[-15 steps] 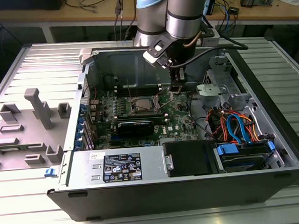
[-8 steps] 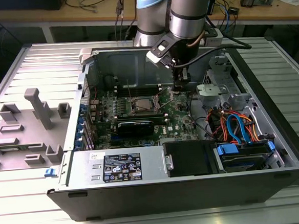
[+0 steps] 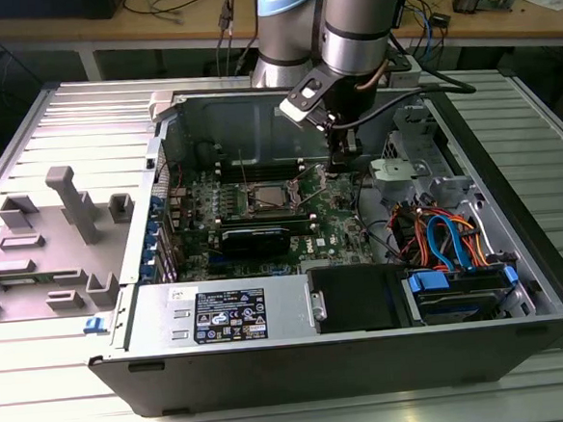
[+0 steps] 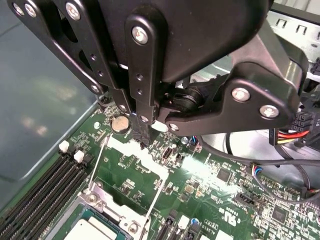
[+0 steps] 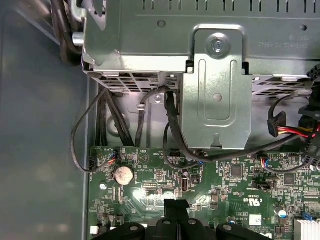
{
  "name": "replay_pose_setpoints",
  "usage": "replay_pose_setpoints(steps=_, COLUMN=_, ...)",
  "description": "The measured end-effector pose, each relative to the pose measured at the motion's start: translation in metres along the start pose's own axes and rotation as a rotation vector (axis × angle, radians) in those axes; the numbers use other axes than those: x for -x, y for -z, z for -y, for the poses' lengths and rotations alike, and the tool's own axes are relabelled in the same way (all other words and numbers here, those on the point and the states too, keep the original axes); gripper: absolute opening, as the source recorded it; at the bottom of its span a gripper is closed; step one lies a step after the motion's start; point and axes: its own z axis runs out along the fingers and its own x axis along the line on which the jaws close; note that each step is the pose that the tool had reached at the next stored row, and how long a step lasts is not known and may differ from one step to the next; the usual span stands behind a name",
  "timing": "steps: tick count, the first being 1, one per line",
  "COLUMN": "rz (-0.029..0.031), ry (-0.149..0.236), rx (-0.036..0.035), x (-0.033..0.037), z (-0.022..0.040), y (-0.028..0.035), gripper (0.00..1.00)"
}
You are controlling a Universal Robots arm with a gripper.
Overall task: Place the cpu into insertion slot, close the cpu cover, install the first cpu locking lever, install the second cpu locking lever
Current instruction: 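Close the cpu cover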
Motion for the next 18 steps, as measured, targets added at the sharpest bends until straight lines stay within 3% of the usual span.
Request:
replay_pose_setpoints(steps=10, rz=0.0001, ry=0.006, rx=-0.0002, x=0.0001, z=-0.0042, y=-0.0042, gripper=0.11)
replay_pose_setpoints(steps=15, rz=-0.0001, ry=0.006, rx=-0.0009, x=0.0001, z=-0.0043, y=-0.0127, gripper=0.11)
replay_pose_setpoints(steps=18, rz=-0.0001, ry=0.007, rx=-0.0019, x=-0.0002, z=-0.003, y=-0.0132, gripper=0.11)
